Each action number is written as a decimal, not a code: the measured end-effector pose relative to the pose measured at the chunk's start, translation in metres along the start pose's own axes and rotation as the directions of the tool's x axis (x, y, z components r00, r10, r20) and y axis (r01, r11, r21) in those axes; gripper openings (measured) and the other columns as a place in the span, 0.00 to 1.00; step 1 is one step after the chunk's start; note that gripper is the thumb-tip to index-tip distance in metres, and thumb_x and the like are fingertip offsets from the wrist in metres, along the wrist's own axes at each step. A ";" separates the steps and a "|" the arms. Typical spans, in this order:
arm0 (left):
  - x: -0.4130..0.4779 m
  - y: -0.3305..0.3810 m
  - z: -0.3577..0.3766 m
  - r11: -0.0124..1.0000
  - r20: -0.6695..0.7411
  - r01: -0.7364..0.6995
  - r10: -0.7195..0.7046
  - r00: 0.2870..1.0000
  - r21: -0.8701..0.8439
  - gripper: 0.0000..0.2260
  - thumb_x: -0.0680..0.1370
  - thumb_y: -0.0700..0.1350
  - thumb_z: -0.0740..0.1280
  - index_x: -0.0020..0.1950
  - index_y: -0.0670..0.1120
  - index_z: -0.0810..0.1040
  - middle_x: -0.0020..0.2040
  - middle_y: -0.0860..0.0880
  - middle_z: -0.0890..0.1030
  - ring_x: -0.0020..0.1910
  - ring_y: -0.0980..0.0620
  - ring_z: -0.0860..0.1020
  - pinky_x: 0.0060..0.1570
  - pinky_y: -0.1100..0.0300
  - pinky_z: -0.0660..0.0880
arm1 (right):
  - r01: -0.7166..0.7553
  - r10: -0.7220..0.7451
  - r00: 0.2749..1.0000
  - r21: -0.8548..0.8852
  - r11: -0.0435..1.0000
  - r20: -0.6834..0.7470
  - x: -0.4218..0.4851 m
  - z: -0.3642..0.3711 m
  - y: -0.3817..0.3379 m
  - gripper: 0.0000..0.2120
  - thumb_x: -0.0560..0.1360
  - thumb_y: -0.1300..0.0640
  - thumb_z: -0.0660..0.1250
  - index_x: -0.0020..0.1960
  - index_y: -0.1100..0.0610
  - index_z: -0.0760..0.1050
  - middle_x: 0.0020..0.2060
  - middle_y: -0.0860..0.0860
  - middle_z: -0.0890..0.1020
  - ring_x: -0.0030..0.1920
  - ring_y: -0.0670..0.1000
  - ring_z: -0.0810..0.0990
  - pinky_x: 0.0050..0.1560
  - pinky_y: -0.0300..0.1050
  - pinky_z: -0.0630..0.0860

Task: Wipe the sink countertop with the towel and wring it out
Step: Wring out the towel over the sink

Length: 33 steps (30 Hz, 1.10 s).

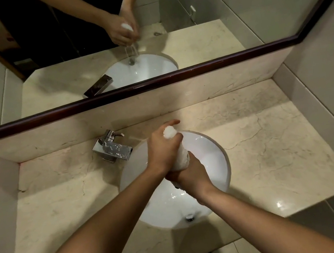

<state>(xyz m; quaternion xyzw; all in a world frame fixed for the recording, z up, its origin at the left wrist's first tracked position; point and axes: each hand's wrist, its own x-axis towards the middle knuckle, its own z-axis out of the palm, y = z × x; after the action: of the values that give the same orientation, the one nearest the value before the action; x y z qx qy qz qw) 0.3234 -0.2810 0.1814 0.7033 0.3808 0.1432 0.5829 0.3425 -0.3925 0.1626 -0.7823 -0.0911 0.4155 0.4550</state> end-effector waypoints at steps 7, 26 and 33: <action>0.004 0.023 -0.014 0.997 0.175 0.059 -0.048 0.983 -0.058 0.11 0.76 0.45 0.75 0.58 0.53 0.82 0.50 0.44 0.86 0.51 0.41 0.86 0.54 0.43 0.84 | 0.051 -0.066 0.990 0.124 0.991 0.123 -0.010 -0.016 -0.015 0.17 0.68 0.59 0.79 0.53 0.58 0.75 0.27 0.52 0.79 0.24 0.50 0.75 0.23 0.38 0.66; 0.011 0.045 -0.048 0.768 0.530 0.246 0.140 0.836 -0.591 0.10 0.74 0.36 0.68 0.53 0.46 0.80 0.37 0.45 0.79 0.43 0.44 0.83 0.54 0.46 0.78 | 0.068 -0.193 0.877 0.284 0.957 0.441 -0.033 -0.047 -0.047 0.27 0.65 0.64 0.79 0.61 0.56 0.76 0.38 0.50 0.84 0.40 0.53 0.82 0.35 0.49 0.79; 0.003 0.052 -0.039 0.873 0.291 0.055 0.102 0.951 -0.485 0.14 0.80 0.33 0.66 0.61 0.45 0.84 0.35 0.46 0.80 0.38 0.43 0.81 0.45 0.49 0.80 | 0.193 -0.215 0.949 0.117 0.974 0.230 -0.029 -0.031 -0.051 0.23 0.67 0.66 0.79 0.58 0.57 0.74 0.32 0.52 0.79 0.26 0.49 0.73 0.27 0.44 0.70</action>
<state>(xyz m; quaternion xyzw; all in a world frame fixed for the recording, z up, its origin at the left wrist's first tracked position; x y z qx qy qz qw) 0.3193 -0.2521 0.2396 0.5519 0.2281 0.1304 0.7914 0.3588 -0.3984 0.2273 -0.6904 -0.2065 0.4618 0.5172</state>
